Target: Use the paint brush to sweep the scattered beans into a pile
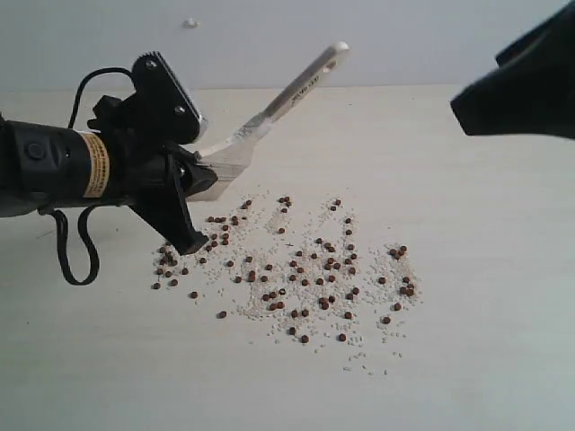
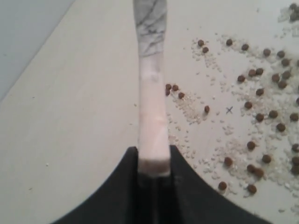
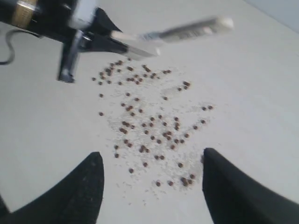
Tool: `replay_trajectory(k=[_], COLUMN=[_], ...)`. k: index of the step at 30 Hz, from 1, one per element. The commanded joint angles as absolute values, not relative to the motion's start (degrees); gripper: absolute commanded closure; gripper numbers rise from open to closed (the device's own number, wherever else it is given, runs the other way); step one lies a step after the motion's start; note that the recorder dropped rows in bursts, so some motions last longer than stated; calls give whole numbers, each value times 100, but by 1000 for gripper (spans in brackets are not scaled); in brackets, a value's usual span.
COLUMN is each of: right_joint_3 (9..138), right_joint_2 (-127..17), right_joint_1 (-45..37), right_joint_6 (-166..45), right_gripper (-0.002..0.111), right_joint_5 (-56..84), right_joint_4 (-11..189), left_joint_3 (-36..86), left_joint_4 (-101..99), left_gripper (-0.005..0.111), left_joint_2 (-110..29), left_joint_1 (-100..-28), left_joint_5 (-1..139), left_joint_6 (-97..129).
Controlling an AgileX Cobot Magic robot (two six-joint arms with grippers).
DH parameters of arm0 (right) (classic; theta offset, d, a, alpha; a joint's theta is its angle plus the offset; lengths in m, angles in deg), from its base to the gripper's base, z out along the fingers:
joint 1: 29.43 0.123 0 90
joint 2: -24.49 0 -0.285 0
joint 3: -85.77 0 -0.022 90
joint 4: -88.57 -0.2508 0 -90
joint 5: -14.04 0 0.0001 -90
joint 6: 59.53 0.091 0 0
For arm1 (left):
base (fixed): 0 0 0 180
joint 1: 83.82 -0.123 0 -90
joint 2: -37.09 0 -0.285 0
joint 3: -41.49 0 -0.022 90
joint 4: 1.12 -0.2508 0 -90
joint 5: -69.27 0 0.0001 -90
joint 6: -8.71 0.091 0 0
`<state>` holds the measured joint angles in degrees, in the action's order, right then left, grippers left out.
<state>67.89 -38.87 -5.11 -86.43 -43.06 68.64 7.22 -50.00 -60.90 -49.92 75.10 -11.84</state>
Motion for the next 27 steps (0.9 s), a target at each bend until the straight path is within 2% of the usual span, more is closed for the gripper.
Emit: replay_trajectory(k=[1, 6, 11, 17, 21, 24, 27], right_joint_3=[5792, 5140, 5059, 4814, 4587, 4272, 3991], right_joint_2=[-3706, -3894, -4143, -4534, -4875, -4937, -4937], right_joint_1=[-521, -521, -511, -511, -523, -523, -713], right_joint_6=[-7738, -7282, -6726, -7508, -7596, -7596, -7596], right_gripper=[52, 52, 52, 52, 57, 68, 95], right_joint_5=[-3163, -2053, -1048, -75, 800, 1959, 2912], right_joint_4=[8269, 8911, 8459, 7783, 7795, 7843, 7525], left_joint_3=[438, 271, 235, 226, 226, 226, 226], left_joint_4=[-5505, -7257, -8321, -9065, -9092, -9211, -9251], left_gripper=[107, 107, 107, 107, 107, 107, 107], left_joint_2=[-5947, -5994, -6178, -6547, -6891, -7060, -7135], left_joint_1=[-5438, -6345, -7132, -7571, -7794, -7861, -7861], left_joint_5=[8926, 11525, 13890, 13923, 13923, 13923, 13923], left_joint_6=[-2246, -4029, -4283, -4247, -4172, -4032, -3922])
